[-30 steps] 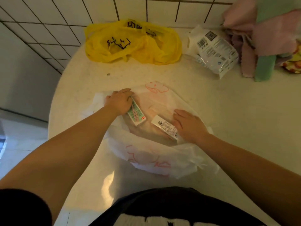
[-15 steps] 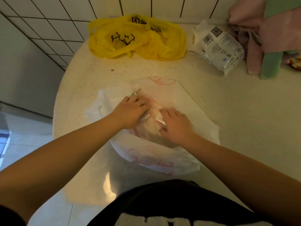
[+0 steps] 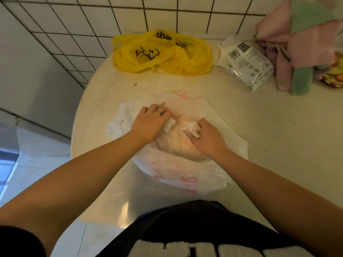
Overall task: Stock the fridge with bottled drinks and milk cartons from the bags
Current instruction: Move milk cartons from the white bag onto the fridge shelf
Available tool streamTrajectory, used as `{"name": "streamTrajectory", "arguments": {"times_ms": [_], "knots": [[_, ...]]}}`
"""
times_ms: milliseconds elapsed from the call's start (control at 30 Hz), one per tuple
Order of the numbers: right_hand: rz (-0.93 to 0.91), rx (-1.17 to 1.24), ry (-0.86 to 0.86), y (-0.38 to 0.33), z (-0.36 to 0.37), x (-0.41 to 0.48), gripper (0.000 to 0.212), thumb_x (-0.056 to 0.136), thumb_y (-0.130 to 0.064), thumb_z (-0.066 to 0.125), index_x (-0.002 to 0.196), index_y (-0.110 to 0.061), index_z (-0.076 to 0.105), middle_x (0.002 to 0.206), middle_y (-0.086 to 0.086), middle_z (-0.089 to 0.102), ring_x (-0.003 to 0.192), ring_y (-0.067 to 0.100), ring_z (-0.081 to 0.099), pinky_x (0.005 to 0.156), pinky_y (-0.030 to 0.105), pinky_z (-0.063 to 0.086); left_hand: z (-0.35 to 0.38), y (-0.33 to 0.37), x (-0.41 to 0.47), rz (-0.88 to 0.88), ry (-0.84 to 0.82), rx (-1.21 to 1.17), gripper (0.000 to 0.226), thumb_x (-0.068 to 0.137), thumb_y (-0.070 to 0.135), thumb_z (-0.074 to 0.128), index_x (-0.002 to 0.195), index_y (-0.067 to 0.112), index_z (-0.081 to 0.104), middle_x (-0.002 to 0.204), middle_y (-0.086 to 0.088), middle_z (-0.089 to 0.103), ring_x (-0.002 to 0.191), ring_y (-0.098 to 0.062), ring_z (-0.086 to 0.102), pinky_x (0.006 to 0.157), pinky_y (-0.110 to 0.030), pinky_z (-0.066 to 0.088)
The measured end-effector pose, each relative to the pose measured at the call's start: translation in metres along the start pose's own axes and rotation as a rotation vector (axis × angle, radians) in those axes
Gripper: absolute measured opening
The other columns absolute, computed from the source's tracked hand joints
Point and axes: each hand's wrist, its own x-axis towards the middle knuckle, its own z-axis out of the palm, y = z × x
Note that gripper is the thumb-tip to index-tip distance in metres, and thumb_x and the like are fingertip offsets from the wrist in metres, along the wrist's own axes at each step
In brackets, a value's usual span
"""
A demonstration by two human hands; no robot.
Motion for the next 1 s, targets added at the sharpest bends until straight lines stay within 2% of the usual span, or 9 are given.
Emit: {"name": "streamTrajectory", "arguments": {"times_ms": [100, 200, 333, 433, 533, 600, 700, 867, 1000], "knots": [[0.002, 0.201, 0.064, -0.007, -0.020, -0.023, 0.030, 0.082, -0.016, 0.067, 0.102, -0.017, 0.044, 0.092, 0.003, 0.061, 0.079, 0.022, 0.058, 0.057, 0.029, 0.038, -0.015, 0.002, -0.020, -0.190, 0.125, -0.189, 0.049, 0.085, 0.010, 0.059, 0.132, 0.020, 0.049, 0.140, -0.003, 0.053, 0.127, -0.031, 0.040, 0.089, -0.041, 0.033], [0.020, 0.390, 0.096, -0.009, -0.035, -0.047, 0.027, 0.081, -0.012, 0.068, 0.095, -0.022, 0.046, 0.078, -0.003, 0.058, 0.068, 0.016, 0.054, 0.051, 0.022, 0.037, -0.032, 0.012, -0.043, -0.299, 0.203, -0.436, 0.047, 0.085, 0.015, 0.064, 0.129, 0.023, 0.050, 0.133, 0.000, 0.057, 0.122, -0.031, 0.043, 0.085, -0.042, 0.035], [0.015, 0.661, 0.135, -0.010, -0.049, -0.073, 0.034, 0.076, -0.008, 0.076, 0.089, -0.029, 0.053, 0.091, 0.000, 0.068, 0.083, 0.018, 0.066, 0.070, 0.033, 0.054, -0.060, 0.031, -0.079, -0.369, 0.297, -0.851, 0.046, 0.083, 0.021, 0.074, 0.122, 0.028, 0.051, 0.120, 0.009, 0.059, 0.114, -0.020, 0.050, 0.088, -0.038, 0.043], [0.005, 0.876, 0.134, -0.016, -0.059, -0.092, 0.030, 0.080, -0.001, 0.075, 0.095, -0.018, 0.056, 0.094, 0.000, 0.070, 0.080, 0.006, 0.068, 0.063, 0.018, 0.053, -0.077, 0.050, -0.110, -0.402, 0.320, -1.176, 0.046, 0.082, 0.018, 0.078, 0.116, 0.032, 0.051, 0.113, 0.016, 0.060, 0.110, -0.006, 0.055, 0.087, -0.024, 0.045], [0.006, 1.035, 0.109, -0.023, -0.064, -0.111, 0.027, 0.082, -0.003, 0.074, 0.101, -0.014, 0.059, 0.098, 0.006, 0.073, 0.089, 0.013, 0.071, 0.073, 0.025, 0.057, -0.085, 0.068, -0.140, -0.429, 0.388, -1.448, 0.045, 0.083, 0.008, 0.076, 0.116, 0.029, 0.053, 0.114, 0.003, 0.063, 0.106, -0.010, 0.061, 0.084, -0.028, 0.052], [0.003, 1.120, 0.074, -0.031, -0.066, -0.122, 0.025, 0.085, -0.005, 0.071, 0.104, -0.017, 0.061, 0.098, 0.005, 0.074, 0.092, 0.017, 0.072, 0.078, 0.034, 0.059, -0.087, 0.078, -0.160, -0.480, 0.412, -1.606, 0.043, 0.086, 0.002, 0.071, 0.119, 0.023, 0.054, 0.112, -0.003, 0.063, 0.104, -0.012, 0.063, 0.085, -0.028, 0.054], [-0.014, 1.198, -0.029, -0.045, -0.061, -0.135, 0.022, 0.093, -0.009, 0.063, 0.112, -0.020, 0.062, 0.098, -0.001, 0.075, 0.094, 0.018, 0.071, 0.076, 0.035, 0.059, -0.085, 0.084, -0.192, -0.561, 0.408, -1.800, 0.047, 0.083, 0.015, 0.075, 0.125, 0.022, 0.054, 0.115, -0.009, 0.066, 0.110, -0.027, 0.064, 0.092, -0.039, 0.055], [0.059, 1.294, -0.291, -0.073, -0.036, -0.151, 0.026, 0.100, -0.021, 0.053, 0.124, -0.024, 0.059, 0.107, 0.005, 0.071, 0.095, 0.020, 0.070, 0.067, 0.036, 0.057, -0.081, 0.092, -0.247, -0.706, 0.449, -2.007, 0.051, 0.086, 0.021, 0.062, 0.136, 0.023, 0.051, 0.107, -0.007, 0.067, 0.102, -0.024, 0.065, 0.089, -0.041, 0.056], [0.225, 1.347, -0.453, -0.102, -0.005, -0.168, 0.031, 0.102, -0.032, 0.045, 0.125, -0.017, 0.060, 0.114, 0.010, 0.070, 0.100, 0.025, 0.068, 0.081, 0.043, 0.055, -0.070, 0.102, -0.290, -0.920, 0.521, -2.130, 0.057, 0.085, 0.037, 0.062, 0.137, 0.015, 0.053, 0.115, -0.015, 0.059, 0.109, -0.033, 0.056, 0.104, -0.053, 0.043]]}}
